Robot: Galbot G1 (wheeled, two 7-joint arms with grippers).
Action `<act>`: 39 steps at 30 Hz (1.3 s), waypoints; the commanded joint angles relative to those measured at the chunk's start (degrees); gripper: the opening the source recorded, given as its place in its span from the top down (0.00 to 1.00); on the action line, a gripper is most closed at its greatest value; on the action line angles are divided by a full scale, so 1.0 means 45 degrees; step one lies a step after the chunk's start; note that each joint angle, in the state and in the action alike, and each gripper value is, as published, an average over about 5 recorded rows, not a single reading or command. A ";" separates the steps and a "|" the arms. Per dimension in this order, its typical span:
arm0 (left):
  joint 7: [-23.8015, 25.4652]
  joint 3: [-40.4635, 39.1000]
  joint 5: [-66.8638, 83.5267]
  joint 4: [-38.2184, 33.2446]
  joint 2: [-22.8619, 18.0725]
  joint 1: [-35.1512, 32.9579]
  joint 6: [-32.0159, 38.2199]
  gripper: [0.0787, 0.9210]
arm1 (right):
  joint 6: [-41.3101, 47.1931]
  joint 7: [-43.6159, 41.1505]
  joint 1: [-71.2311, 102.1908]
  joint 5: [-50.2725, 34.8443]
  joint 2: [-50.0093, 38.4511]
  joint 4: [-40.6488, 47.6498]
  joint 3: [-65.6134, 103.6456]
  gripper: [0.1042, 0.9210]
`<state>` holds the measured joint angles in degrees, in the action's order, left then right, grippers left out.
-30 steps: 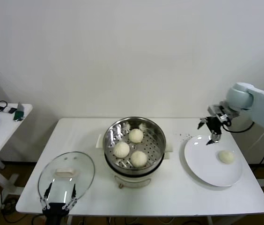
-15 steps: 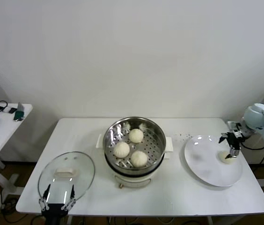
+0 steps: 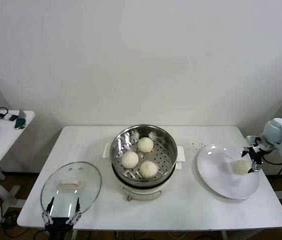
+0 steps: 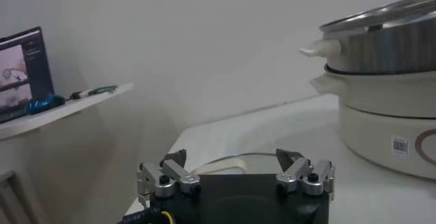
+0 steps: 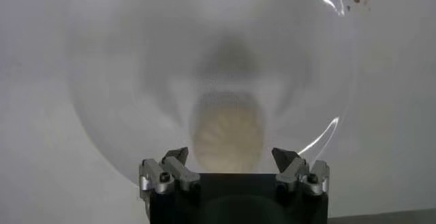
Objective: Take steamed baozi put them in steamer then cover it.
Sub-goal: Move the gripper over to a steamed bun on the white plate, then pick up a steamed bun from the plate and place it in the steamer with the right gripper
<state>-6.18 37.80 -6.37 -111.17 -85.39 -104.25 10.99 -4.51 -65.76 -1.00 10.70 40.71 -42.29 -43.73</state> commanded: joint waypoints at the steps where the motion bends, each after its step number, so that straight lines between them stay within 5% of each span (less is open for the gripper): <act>1: 0.0005 0.0009 -0.0028 0.0030 0.0008 0.0020 -0.0015 0.12 | -0.0369 -0.0034 0.0562 0.1071 0.0880 0.1322 0.0989 0.12; 17: 0.0003 -0.0001 -0.0137 0.0076 0.0005 0.0017 0.0037 0.12 | -0.0590 -0.0311 0.0543 0.1437 0.1225 0.1665 0.1138 0.13; 28: -0.0004 -0.0025 -0.0225 0.0052 -0.0022 0.0021 0.0046 0.12 | -0.0539 -0.0224 0.0415 0.1090 0.1153 0.1600 0.1078 0.24; 39: 0.0106 -0.0185 -0.0320 -0.0171 -0.0107 -0.0113 0.0091 0.12 | 0.1940 0.0434 -0.3882 -0.5658 0.0553 -0.0607 -0.4455 0.26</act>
<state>-5.91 37.35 -7.65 -111.51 -85.60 -104.49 11.20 -3.30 -65.55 -4.08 6.73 44.24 -38.32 -45.57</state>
